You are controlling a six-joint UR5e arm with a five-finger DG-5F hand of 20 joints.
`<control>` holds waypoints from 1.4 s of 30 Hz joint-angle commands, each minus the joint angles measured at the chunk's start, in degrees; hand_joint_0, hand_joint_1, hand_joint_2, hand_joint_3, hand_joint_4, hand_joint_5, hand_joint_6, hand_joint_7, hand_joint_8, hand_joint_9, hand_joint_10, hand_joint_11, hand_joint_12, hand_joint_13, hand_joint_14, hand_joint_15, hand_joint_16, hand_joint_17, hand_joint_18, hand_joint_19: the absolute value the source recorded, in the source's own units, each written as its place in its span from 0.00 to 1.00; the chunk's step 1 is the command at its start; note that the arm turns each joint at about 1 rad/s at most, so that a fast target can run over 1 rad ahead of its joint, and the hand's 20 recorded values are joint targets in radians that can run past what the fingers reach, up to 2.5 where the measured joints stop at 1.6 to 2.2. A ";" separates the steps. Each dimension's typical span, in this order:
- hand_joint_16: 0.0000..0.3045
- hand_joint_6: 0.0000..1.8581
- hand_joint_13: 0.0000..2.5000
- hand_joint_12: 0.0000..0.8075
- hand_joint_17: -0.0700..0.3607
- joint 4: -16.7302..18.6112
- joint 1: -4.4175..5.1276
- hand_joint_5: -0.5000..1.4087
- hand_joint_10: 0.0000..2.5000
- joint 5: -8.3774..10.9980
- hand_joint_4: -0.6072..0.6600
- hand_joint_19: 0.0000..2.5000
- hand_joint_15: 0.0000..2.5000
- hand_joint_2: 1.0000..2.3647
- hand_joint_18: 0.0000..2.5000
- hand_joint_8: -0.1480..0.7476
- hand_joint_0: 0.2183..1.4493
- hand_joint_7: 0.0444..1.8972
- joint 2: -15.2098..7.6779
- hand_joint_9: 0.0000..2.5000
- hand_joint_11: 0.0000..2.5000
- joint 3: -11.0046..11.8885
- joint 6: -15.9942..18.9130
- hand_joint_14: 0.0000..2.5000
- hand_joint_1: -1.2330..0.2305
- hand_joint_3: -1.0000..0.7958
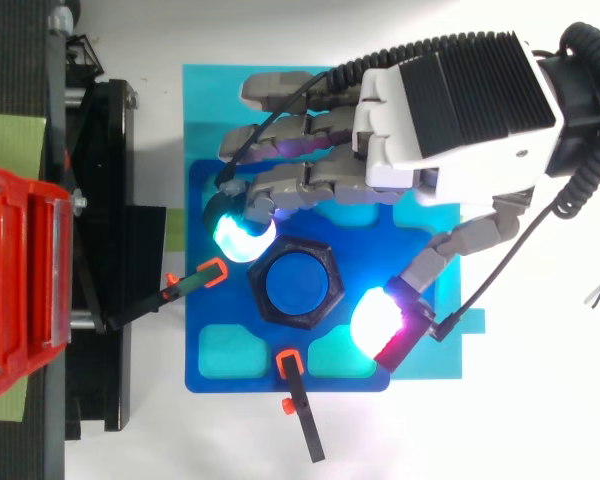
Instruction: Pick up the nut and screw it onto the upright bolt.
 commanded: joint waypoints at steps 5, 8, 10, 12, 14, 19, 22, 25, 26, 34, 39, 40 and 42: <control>0.16 0.41 0.06 0.42 0.41 0.01 0.00 0.17 0.00 -0.09 0.64 0.00 0.00 0.00 0.00 0.44 0.24 0.53 0.05 0.19 0.01 0.00 0.00 0.00 0.31 0.30; 0.16 0.42 0.06 0.42 0.41 -0.07 -0.09 0.17 0.00 0.00 0.64 0.00 0.00 0.00 0.00 0.45 0.24 0.52 0.05 0.20 0.01 0.00 0.00 0.00 0.31 0.29; 0.15 0.42 0.07 0.42 0.41 0.01 -0.09 0.18 0.00 0.00 0.63 0.00 0.00 0.00 0.00 0.45 0.24 0.53 0.05 0.20 0.01 0.00 0.00 0.00 0.31 0.30; 0.15 0.44 0.07 0.41 0.40 0.01 -0.09 0.18 0.00 0.00 0.62 0.00 0.00 0.00 0.00 0.44 0.26 0.53 -0.03 0.21 0.01 0.00 0.00 0.00 0.32 0.33; 0.14 0.46 0.09 0.40 0.39 0.01 -0.09 0.18 0.00 -0.09 0.62 0.00 0.00 0.01 0.00 0.44 0.29 0.56 0.05 0.22 0.02 0.00 0.00 0.00 0.32 0.39; 0.15 0.47 0.10 0.43 0.41 0.10 -0.09 0.18 0.00 -0.09 0.59 0.00 0.00 0.01 0.00 0.46 0.28 0.56 -0.03 0.23 0.02 0.00 0.00 0.00 0.32 0.45; 0.16 0.47 0.11 0.44 0.42 0.01 -0.09 0.18 0.00 0.00 0.59 0.00 0.00 0.01 0.00 0.48 0.29 0.55 -0.03 0.23 0.02 0.00 0.00 0.00 0.31 0.46; 0.17 0.47 0.11 0.45 0.43 0.01 -0.09 0.18 0.00 -0.09 0.60 0.00 0.00 0.01 0.00 0.48 0.29 0.55 -0.03 0.24 0.02 0.00 0.00 0.00 0.31 0.46; 0.17 0.47 0.11 0.45 0.43 0.01 -0.09 0.18 0.00 -0.09 0.60 0.00 0.00 0.01 0.00 0.48 0.29 0.55 -0.03 0.24 0.02 0.00 0.00 0.00 0.31 0.46; 0.15 0.43 0.12 0.43 0.41 0.10 -0.17 0.18 0.00 -0.09 0.62 0.00 0.00 0.00 0.00 0.46 0.23 0.55 0.05 0.24 0.03 0.00 0.00 0.00 0.35 0.32; 0.18 0.27 0.11 0.46 0.45 0.19 -0.17 0.21 0.00 -0.09 0.65 0.00 0.00 0.00 0.00 0.47 0.18 0.68 0.05 0.24 0.01 0.00 0.00 0.00 0.40 0.28; 0.18 0.27 0.09 0.46 0.45 0.19 -0.17 0.19 0.00 -0.09 0.67 0.00 0.00 0.00 0.00 0.47 0.17 0.57 0.05 0.22 0.00 0.00 0.00 0.00 0.41 0.28; 0.19 0.27 0.08 0.46 0.46 0.28 -0.17 0.18 0.00 -0.09 0.67 0.00 0.00 0.00 0.00 0.46 0.16 0.50 0.05 0.20 0.00 0.00 0.09 0.00 0.41 0.28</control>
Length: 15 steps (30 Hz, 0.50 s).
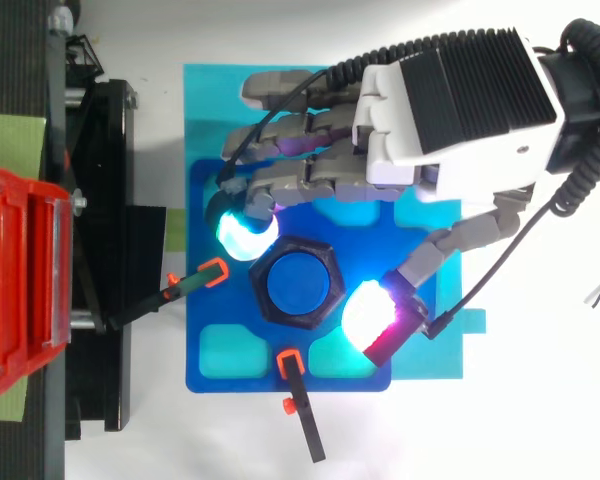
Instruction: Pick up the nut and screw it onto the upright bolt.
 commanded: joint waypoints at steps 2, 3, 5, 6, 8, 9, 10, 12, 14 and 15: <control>0.20 0.27 0.07 0.46 0.48 0.20 -0.19 0.16 0.00 -0.08 0.64 0.00 0.00 0.00 0.00 0.46 0.15 0.43 0.03 0.17 0.00 0.18 0.78 0.00 0.43 0.28; 0.20 0.27 0.06 0.47 0.48 -0.06 -0.28 0.16 0.00 -0.17 0.63 0.00 0.00 0.00 0.00 0.46 0.14 0.40 0.03 0.17 0.00 0.89 1.40 0.00 0.44 0.28; 0.21 0.27 0.05 0.49 0.50 -0.06 -0.45 0.15 0.00 -0.17 0.61 0.00 0.00 0.00 0.00 0.46 0.13 0.36 0.03 0.15 0.00 1.42 1.66 0.00 0.51 0.28; 0.21 0.27 0.05 0.49 0.50 -0.06 -0.72 0.14 0.00 -0.26 0.61 0.00 0.00 0.00 0.00 0.46 0.12 0.35 0.12 0.15 0.00 1.85 1.75 0.00 0.53 0.28; 0.22 0.27 0.04 0.50 0.51 -0.06 -0.98 0.14 0.00 -0.26 0.60 0.00 0.00 0.00 0.00 0.45 0.12 0.33 0.29 0.14 0.00 2.29 1.84 0.00 0.56 0.28; 0.22 0.27 0.04 0.50 0.51 -0.32 -1.42 0.14 0.00 -0.35 0.60 0.00 0.00 0.00 0.00 0.45 0.12 0.33 0.82 0.14 0.00 2.56 1.84 0.00 0.58 0.28; 0.22 0.27 0.04 0.50 0.51 -0.76 -1.60 0.14 0.00 -0.35 0.60 0.00 0.00 0.00 0.00 0.45 0.12 0.33 1.26 0.14 0.00 2.56 1.93 0.00 0.59 0.28; 0.22 0.27 0.04 0.50 0.51 -1.82 -2.04 0.14 0.00 -0.43 0.60 0.00 0.00 0.00 0.00 0.45 0.12 0.33 1.88 0.14 0.00 2.56 1.93 0.00 0.60 0.28; 0.22 0.27 0.04 0.50 0.51 -3.66 -2.39 0.14 0.00 -0.61 0.60 0.00 0.00 0.00 0.00 0.45 0.12 0.33 2.84 0.14 0.00 2.47 1.93 0.00 0.61 0.28; 0.22 0.27 0.04 0.49 0.51 -4.37 -2.56 0.14 0.00 -0.61 0.60 0.00 0.00 0.00 0.00 0.45 0.12 0.33 3.28 0.14 0.00 2.47 1.93 0.00 0.61 0.28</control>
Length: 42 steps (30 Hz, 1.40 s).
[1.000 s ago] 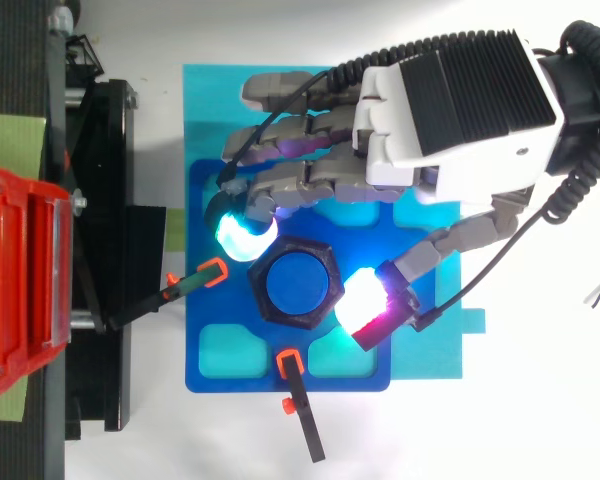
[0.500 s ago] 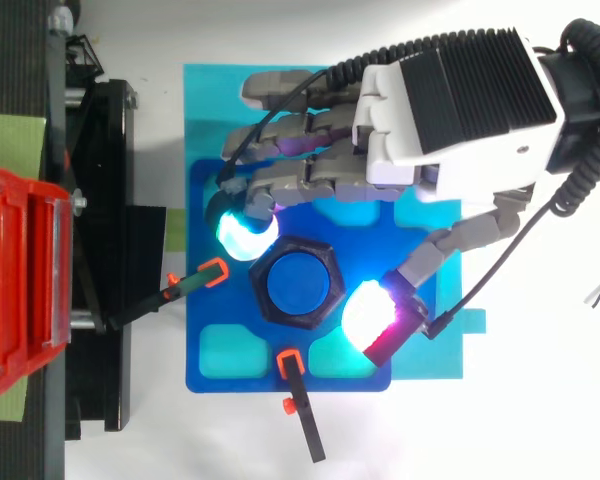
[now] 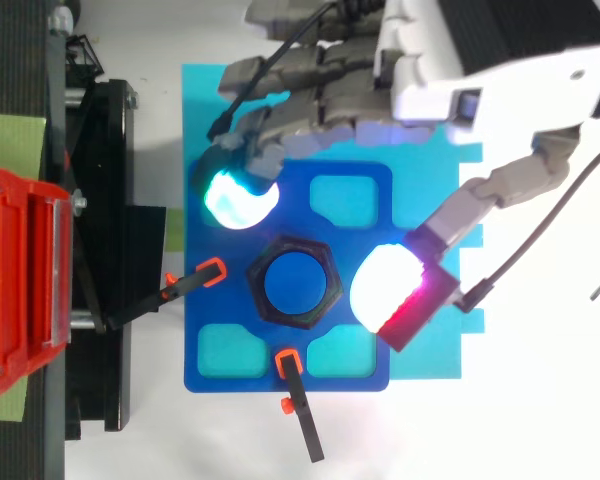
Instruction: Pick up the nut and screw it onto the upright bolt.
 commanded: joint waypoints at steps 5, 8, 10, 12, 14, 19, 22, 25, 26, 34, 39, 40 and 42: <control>0.22 0.27 0.04 0.49 0.50 -2.68 -1.24 0.14 0.00 -0.03 0.60 0.00 0.00 0.00 0.00 0.45 0.13 0.34 2.49 0.13 0.00 0.12 0.03 0.00 0.61 0.28; 0.21 0.27 0.04 0.49 0.50 -5.59 -1.95 0.14 0.00 -0.03 0.60 0.00 0.00 0.00 0.00 0.45 0.13 0.34 3.64 0.14 0.00 -0.24 -0.15 0.00 0.61 0.28; 0.21 0.27 0.04 0.49 0.50 -7.78 -2.30 0.14 0.00 -0.12 0.60 0.00 0.00 0.00 0.00 0.45 0.13 0.34 4.16 0.14 0.00 -0.24 -0.06 0.00 0.61 0.28; 0.21 0.27 0.04 0.48 0.49 -9.63 -2.65 0.14 0.00 -0.21 0.60 0.00 0.00 0.00 0.00 0.45 0.15 0.34 4.69 0.14 0.00 -0.24 0.03 0.00 0.62 0.28; 0.20 0.27 0.04 0.47 0.48 -10.95 -3.09 0.14 0.00 -0.29 0.59 0.00 0.00 0.00 0.00 0.44 0.16 0.34 5.31 0.14 0.00 -0.24 0.03 0.00 0.61 0.28; 0.19 0.27 0.03 0.45 0.46 -12.26 -3.44 0.15 0.00 -0.47 0.59 0.00 0.00 0.00 0.00 0.43 0.20 0.35 8.38 0.14 0.00 -2.17 -0.15 0.00 0.57 0.28; 0.18 0.27 0.03 0.45 0.45 -10.59 -3.18 0.15 0.00 -0.03 0.59 0.00 0.00 0.00 0.00 0.43 0.21 0.35 11.99 0.14 0.00 -7.71 0.03 0.00 0.55 0.28; 0.18 0.27 0.01 0.44 0.45 -0.84 -2.65 0.14 0.00 4.19 0.59 0.00 0.00 0.00 0.00 0.42 0.22 0.36 18.40 0.12 0.00 -16.93 2.14 0.00 0.55 0.28; 0.18 0.27 0.00 0.45 0.45 0.48 -2.56 0.14 0.00 4.89 0.59 0.00 0.00 0.00 0.00 0.42 0.22 0.36 19.19 0.12 0.00 -18.16 2.75 0.00 0.54 0.28; 0.18 0.27 0.00 0.47 0.45 4.52 -1.33 0.13 0.00 10.08 0.62 0.00 0.00 0.00 0.00 0.43 0.23 0.31 22.01 0.05 0.00 -22.56 12.86 0.00 0.50 0.28; 0.19 0.27 0.00 0.49 0.46 3.91 -0.63 0.11 0.00 14.47 0.63 0.00 0.00 0.00 0.00 0.44 0.23 0.28 22.09 0.00 0.00 -22.56 21.56 0.00 0.54 0.28; 0.19 0.27 0.00 0.49 0.46 3.56 -0.54 0.11 0.00 15.00 0.63 0.01 0.00 0.00 0.00 0.44 0.23 0.28 22.01 0.00 0.00 -22.56 22.97 0.00 0.54 0.28; 0.19 0.27 0.00 0.49 0.46 0.83 -0.19 0.11 0.00 17.11 0.63 0.01 0.00 0.00 0.00 0.44 0.24 0.28 22.01 0.00 0.00 -22.56 29.83 0.00 0.54 0.28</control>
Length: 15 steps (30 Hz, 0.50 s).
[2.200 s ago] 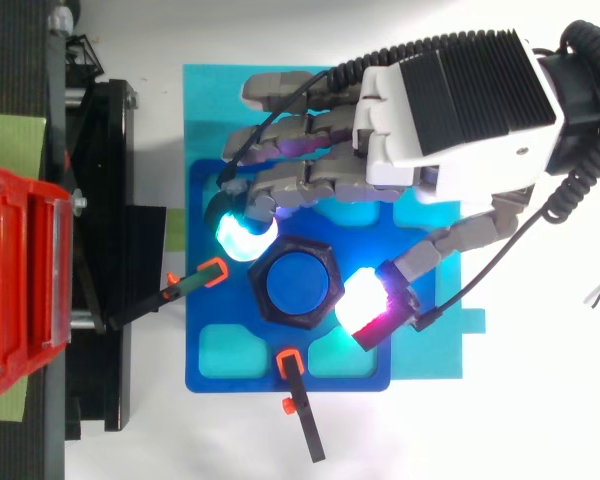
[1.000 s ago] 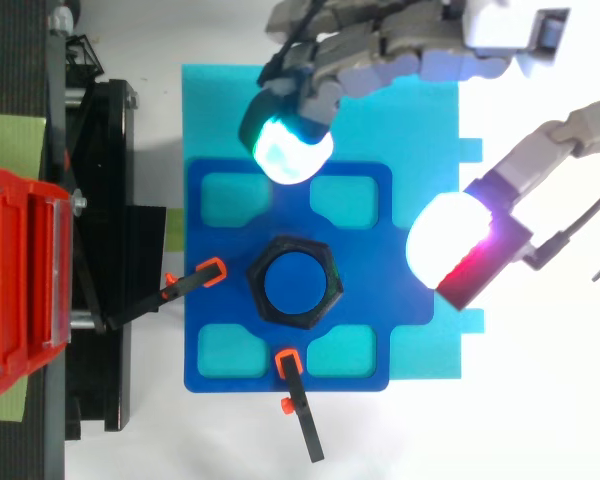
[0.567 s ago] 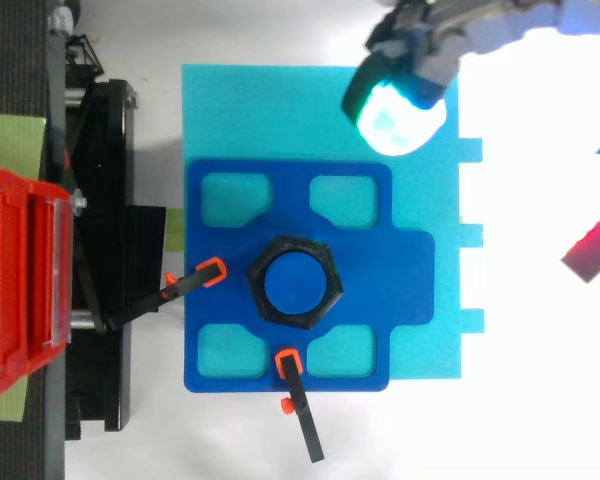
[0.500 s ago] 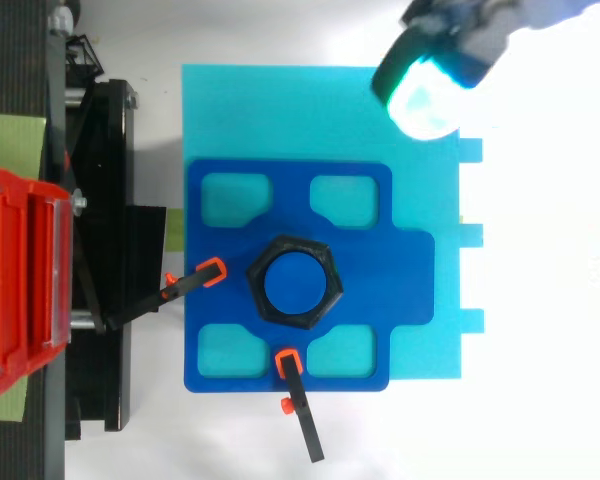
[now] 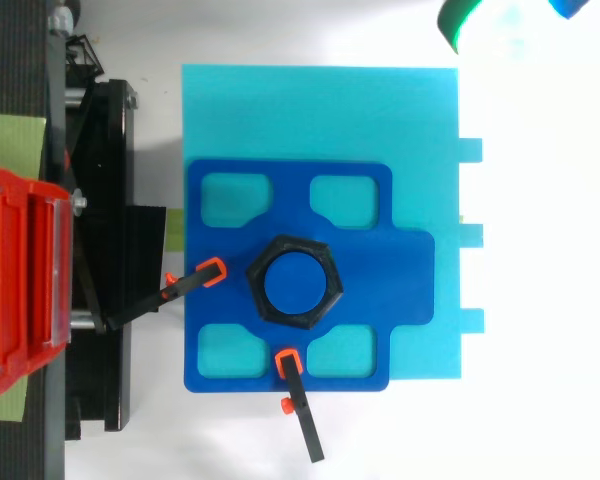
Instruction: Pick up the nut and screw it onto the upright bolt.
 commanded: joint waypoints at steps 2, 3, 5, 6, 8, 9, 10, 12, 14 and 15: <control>0.19 0.27 0.00 0.49 0.46 -3.90 0.53 0.11 0.00 3.75 0.64 0.01 0.00 0.00 0.00 0.44 0.24 0.28 0.09 0.00 0.00 -0.07 12.57 0.00 0.54 0.28; 0.19 0.27 0.00 0.49 0.46 -4.51 0.53 0.11 0.00 4.18 0.64 0.01 0.00 0.00 0.00 0.44 0.24 0.28 0.09 0.00 0.00 -0.07 13.88 0.00 0.54 0.28; 0.19 0.27 0.00 0.49 0.47 -6.27 0.62 0.11 0.00 5.24 0.64 0.02 0.00 0.00 0.00 0.44 0.24 0.28 0.01 0.00 0.00 -0.07 17.49 0.00 0.53 0.28; 0.19 0.27 0.00 0.49 0.47 -6.71 0.71 0.11 0.00 5.50 0.64 0.01 0.00 0.00 0.00 0.45 0.24 0.28 0.01 0.00 0.00 -0.07 18.45 0.00 0.53 0.28; 0.19 0.27 0.00 0.49 0.47 -7.94 0.79 0.11 0.00 6.12 0.64 0.01 0.00 0.00 0.00 0.45 0.24 0.29 0.09 0.00 0.00 -0.07 20.92 0.00 0.52 0.28; 0.19 0.27 0.00 0.49 0.47 -8.47 0.79 0.11 0.00 6.21 0.64 0.01 0.00 0.00 0.00 0.45 0.24 0.29 0.01 0.00 0.00 -0.07 22.50 0.00 0.52 0.28; 0.19 0.27 0.00 0.49 0.47 -8.47 0.79 0.11 0.00 6.03 0.63 0.01 0.00 0.00 0.00 0.45 0.24 0.30 0.01 0.00 0.00 -0.07 22.67 0.00 0.52 0.28; 0.19 0.27 0.00 0.49 0.47 -8.56 0.79 0.11 0.00 5.94 0.63 0.02 0.00 0.00 0.00 0.45 0.24 0.30 0.09 0.00 0.00 -0.07 22.67 0.00 0.51 0.28; 0.19 0.27 0.00 0.49 0.47 -8.56 0.79 0.11 0.00 6.12 0.62 0.02 0.00 0.00 0.00 0.45 0.23 0.31 0.01 0.00 0.00 -0.07 22.32 0.00 0.51 0.28; 0.19 0.27 0.00 0.49 0.47 -8.47 0.79 0.12 0.00 6.12 0.62 0.02 0.00 0.00 0.00 0.45 0.24 0.31 0.01 0.00 0.00 -0.07 22.06 0.00 0.51 0.28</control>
